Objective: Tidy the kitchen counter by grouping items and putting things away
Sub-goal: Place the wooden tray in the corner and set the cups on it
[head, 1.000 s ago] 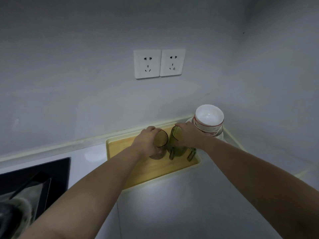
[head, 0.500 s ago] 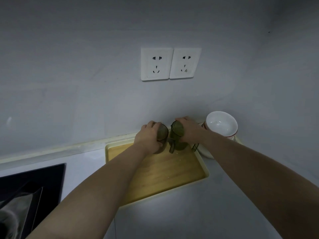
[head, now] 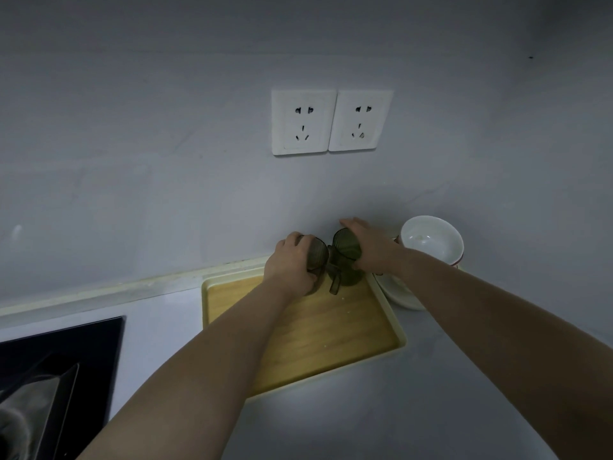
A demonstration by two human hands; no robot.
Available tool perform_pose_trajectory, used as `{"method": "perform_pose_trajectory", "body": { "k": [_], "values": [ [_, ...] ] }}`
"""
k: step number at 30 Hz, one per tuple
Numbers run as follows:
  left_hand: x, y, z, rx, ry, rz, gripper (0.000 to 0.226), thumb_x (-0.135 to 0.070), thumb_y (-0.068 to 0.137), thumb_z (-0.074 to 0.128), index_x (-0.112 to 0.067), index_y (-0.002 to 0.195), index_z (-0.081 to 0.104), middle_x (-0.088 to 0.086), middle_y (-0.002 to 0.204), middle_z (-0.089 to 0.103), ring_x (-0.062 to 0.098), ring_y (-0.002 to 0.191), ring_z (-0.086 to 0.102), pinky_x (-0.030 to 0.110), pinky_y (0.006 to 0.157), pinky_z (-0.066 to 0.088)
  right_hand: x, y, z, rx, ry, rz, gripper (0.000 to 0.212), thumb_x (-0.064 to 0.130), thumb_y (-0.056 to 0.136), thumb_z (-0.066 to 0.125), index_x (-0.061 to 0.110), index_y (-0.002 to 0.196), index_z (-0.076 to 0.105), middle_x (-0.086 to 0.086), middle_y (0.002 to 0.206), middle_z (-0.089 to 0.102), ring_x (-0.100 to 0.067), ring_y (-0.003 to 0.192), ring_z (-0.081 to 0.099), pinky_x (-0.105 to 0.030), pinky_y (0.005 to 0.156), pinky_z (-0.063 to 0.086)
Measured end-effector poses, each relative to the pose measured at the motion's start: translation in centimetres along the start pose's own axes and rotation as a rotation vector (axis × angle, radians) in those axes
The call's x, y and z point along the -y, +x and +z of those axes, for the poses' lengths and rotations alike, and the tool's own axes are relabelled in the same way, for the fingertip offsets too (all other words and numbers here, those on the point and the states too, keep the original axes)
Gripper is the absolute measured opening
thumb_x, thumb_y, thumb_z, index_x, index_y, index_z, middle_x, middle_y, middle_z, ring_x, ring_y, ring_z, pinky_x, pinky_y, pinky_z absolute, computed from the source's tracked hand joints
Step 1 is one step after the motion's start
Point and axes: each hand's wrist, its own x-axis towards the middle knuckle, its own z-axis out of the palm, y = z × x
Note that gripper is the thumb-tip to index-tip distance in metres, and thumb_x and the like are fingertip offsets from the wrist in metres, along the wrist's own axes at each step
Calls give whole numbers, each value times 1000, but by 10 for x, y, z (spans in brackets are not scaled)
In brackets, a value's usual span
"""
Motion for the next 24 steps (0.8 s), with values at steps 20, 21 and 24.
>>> {"method": "perform_pose_trajectory", "body": {
  "k": [20, 21, 24],
  "values": [
    [-10, 2, 11, -44, 9, -52, 83, -35, 81, 70, -21, 146, 20, 2, 150, 21, 24, 137, 23, 40, 109, 36, -1, -8, 1, -84, 105, 53, 86, 8, 78, 71, 12, 148, 23, -12, 143, 40, -29, 130, 39, -40, 107, 37],
    [-9, 1, 10, -48, 42, -31, 86, -37, 81, 69, -20, 147, 17, 3, 151, 18, 25, 139, 19, 39, 113, 31, 1, -9, 1, -96, 97, 47, 84, 9, 78, 71, 11, 147, 25, -12, 143, 39, -29, 131, 38, -40, 108, 36],
    [-10, -2, 5, -43, 116, 11, 88, -40, 82, 66, -19, 149, 13, 6, 153, 16, 26, 142, 15, 40, 116, 23, 7, -17, -3, -127, 84, 36, 78, 11, 80, 69, 7, 146, 27, -12, 146, 37, -28, 135, 35, -36, 110, 31]
  ]
}}
